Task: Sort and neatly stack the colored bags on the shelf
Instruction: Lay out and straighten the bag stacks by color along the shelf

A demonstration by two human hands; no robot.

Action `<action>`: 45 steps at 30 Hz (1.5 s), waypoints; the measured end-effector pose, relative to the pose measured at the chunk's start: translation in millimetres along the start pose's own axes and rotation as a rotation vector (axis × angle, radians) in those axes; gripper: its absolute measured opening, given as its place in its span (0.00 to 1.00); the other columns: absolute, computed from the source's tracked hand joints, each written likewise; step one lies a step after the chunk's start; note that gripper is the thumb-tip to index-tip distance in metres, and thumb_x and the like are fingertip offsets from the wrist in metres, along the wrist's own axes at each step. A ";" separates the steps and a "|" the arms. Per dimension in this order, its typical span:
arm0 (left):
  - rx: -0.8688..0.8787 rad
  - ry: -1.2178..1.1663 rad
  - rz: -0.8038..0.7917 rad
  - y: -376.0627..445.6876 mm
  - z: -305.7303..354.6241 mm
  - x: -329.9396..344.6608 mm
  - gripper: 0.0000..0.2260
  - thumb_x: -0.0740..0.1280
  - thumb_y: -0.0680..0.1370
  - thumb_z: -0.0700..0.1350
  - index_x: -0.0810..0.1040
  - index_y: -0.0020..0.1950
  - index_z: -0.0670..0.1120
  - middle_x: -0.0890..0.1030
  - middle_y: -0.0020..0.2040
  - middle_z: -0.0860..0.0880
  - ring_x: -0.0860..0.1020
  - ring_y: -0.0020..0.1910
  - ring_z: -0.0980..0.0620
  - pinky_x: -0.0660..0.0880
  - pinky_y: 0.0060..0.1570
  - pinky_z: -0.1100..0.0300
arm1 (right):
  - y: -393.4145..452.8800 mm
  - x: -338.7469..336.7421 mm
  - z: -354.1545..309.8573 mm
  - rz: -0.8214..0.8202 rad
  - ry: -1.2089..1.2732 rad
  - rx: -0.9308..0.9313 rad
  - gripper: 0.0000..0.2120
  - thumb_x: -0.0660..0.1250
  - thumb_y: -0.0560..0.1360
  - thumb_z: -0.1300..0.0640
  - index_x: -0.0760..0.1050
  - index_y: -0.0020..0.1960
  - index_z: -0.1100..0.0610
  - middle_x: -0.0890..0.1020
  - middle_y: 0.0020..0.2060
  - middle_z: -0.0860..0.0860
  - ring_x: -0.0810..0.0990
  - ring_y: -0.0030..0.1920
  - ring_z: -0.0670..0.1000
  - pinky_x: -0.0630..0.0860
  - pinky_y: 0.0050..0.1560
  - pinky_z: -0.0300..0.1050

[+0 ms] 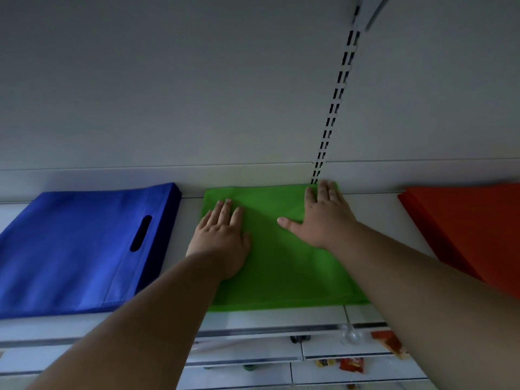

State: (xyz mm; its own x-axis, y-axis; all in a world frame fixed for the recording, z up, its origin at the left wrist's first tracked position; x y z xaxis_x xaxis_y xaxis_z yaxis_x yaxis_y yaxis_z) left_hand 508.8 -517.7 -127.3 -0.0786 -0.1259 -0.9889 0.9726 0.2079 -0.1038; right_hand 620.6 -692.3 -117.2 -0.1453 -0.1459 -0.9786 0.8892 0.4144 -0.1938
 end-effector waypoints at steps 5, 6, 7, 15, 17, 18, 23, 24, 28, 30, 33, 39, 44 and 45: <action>-0.006 0.008 -0.014 0.3 0.1 0.7 0.29 0.45 0.83 0.58 0.44 0.81 0.49 0.43 0.81 0.46 0.40 0.79 0.50 0.40 0.77 0.53 | -13.3 -23.2 -5.0 0.065 0.053 -0.076 0.39 0.43 0.79 0.32 0.44 0.79 0.57 0.43 0.78 0.61 0.40 0.78 0.59 0.40 0.76 0.54; -0.005 0.010 -0.013 0.3 0.4 1.1 0.29 0.45 0.83 0.58 0.44 0.81 0.49 0.43 0.81 0.46 0.40 0.79 0.50 0.40 0.77 0.53 | -21.2 -24.2 -13.7 0.109 0.043 -0.119 0.35 0.44 0.81 0.37 0.45 0.79 0.57 0.44 0.78 0.60 0.40 0.78 0.58 0.41 0.77 0.55; -0.004 0.013 -0.013 0.5 0.5 1.5 0.29 0.45 0.83 0.58 0.44 0.81 0.49 0.43 0.81 0.46 0.40 0.79 0.50 0.40 0.77 0.53 | -30.2 -21.8 -24.5 0.131 0.061 -0.162 0.31 0.45 0.82 0.41 0.45 0.79 0.57 0.44 0.78 0.59 0.40 0.78 0.58 0.41 0.77 0.55; 0.001 -0.009 -0.024 -1.4 1.7 1.9 0.29 0.46 0.82 0.58 0.44 0.80 0.49 0.42 0.81 0.45 0.39 0.79 0.50 0.40 0.77 0.53 | -69.4 20.4 -63.0 0.067 0.169 -0.213 0.29 0.43 0.83 0.43 0.43 0.80 0.53 0.42 0.79 0.54 0.39 0.78 0.53 0.38 0.77 0.52; -0.002 -0.013 -0.030 -0.3 0.8 0.9 0.29 0.46 0.82 0.57 0.45 0.80 0.48 0.42 0.81 0.45 0.39 0.79 0.49 0.40 0.77 0.53 | -69.9 22.4 -62.6 0.086 0.149 -0.208 0.30 0.41 0.82 0.41 0.42 0.80 0.53 0.42 0.79 0.54 0.38 0.78 0.52 0.37 0.76 0.51; 0.005 -0.019 -0.016 -1.4 1.0 -2.5 0.28 0.47 0.82 0.57 0.46 0.80 0.48 0.42 0.81 0.44 0.39 0.79 0.48 0.40 0.77 0.53 | -70.5 22.4 -63.6 0.092 0.145 -0.209 0.31 0.41 0.82 0.40 0.43 0.80 0.53 0.42 0.79 0.54 0.39 0.78 0.53 0.37 0.76 0.51; 0.160 -0.031 0.145 -45.8 18.5 -16.0 0.28 0.45 0.80 0.57 0.54 0.79 0.49 0.45 0.81 0.45 0.40 0.79 0.48 0.37 0.74 0.56 | -73.0 19.9 -64.5 0.115 0.164 -0.206 0.38 0.33 0.74 0.36 0.46 0.80 0.53 0.46 0.79 0.54 0.41 0.78 0.53 0.41 0.77 0.52; 0.176 -0.013 0.105 -55.4 20.6 -10.3 0.31 0.40 0.78 0.59 0.52 0.80 0.50 0.44 0.81 0.45 0.39 0.79 0.48 0.37 0.74 0.55 | -71.7 20.6 -63.7 0.111 0.154 -0.203 0.38 0.32 0.73 0.36 0.45 0.79 0.53 0.45 0.79 0.54 0.41 0.78 0.53 0.42 0.77 0.52; 0.154 -0.001 0.024 -60.7 14.1 7.0 0.32 0.35 0.78 0.61 0.44 0.80 0.51 0.41 0.80 0.45 0.37 0.78 0.49 0.37 0.76 0.53 | -70.8 17.0 -67.0 0.105 0.082 -0.198 0.34 0.37 0.78 0.38 0.44 0.79 0.54 0.46 0.79 0.56 0.42 0.78 0.55 0.43 0.77 0.54; 0.154 -0.007 0.041 -60.9 14.7 7.4 0.32 0.35 0.77 0.61 0.45 0.80 0.51 0.42 0.80 0.45 0.38 0.79 0.48 0.38 0.76 0.53 | -73.4 15.4 -68.0 0.076 0.025 -0.210 0.33 0.41 0.81 0.38 0.44 0.79 0.55 0.46 0.79 0.57 0.42 0.78 0.56 0.43 0.77 0.55; 0.156 0.001 0.024 -62.5 16.1 9.2 0.30 0.37 0.80 0.61 0.44 0.80 0.51 0.42 0.80 0.45 0.38 0.79 0.48 0.38 0.76 0.52 | -81.9 9.9 -52.3 0.054 -0.084 -0.233 0.38 0.41 0.77 0.31 0.43 0.79 0.52 0.43 0.78 0.56 0.38 0.78 0.57 0.41 0.77 0.58; 0.154 0.007 0.024 -62.2 13.9 9.0 0.31 0.37 0.78 0.61 0.44 0.80 0.52 0.41 0.80 0.46 0.38 0.78 0.49 0.39 0.76 0.53 | -89.4 17.0 8.3 0.046 0.047 -0.161 0.48 0.41 0.68 0.20 0.37 0.78 0.45 0.33 0.76 0.55 0.32 0.76 0.55 0.41 0.75 0.56; 0.151 -0.033 0.039 -60.3 10.4 7.4 0.36 0.36 0.75 0.64 0.51 0.80 0.51 0.48 0.81 0.46 0.43 0.79 0.50 0.39 0.75 0.55 | -91.2 16.2 12.8 0.103 0.163 -0.103 0.51 0.46 0.67 0.20 0.33 0.78 0.47 0.29 0.75 0.56 0.28 0.74 0.55 0.37 0.72 0.52; 0.152 -0.030 0.037 -59.7 10.5 6.4 0.36 0.36 0.75 0.65 0.52 0.80 0.50 0.49 0.81 0.46 0.44 0.79 0.49 0.39 0.75 0.56 | -91.6 15.4 13.0 0.102 0.146 -0.099 0.51 0.44 0.67 0.20 0.32 0.78 0.48 0.29 0.75 0.58 0.28 0.74 0.56 0.36 0.73 0.52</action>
State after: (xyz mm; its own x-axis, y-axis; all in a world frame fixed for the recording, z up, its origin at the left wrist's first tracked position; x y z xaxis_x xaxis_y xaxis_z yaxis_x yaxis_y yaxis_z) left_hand 452.5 -541.1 -126.3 -0.0380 -0.1506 -0.9879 0.9968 0.0635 -0.0481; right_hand 542.5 -744.2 -113.6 -0.1245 0.0305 -0.9918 0.8564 0.5080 -0.0919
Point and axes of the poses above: each hand's wrist, its own y-axis towards the middle knuckle, its own x-axis out of the palm, z = x × y, the point moved 8 cm from there along y, towards the middle knuckle
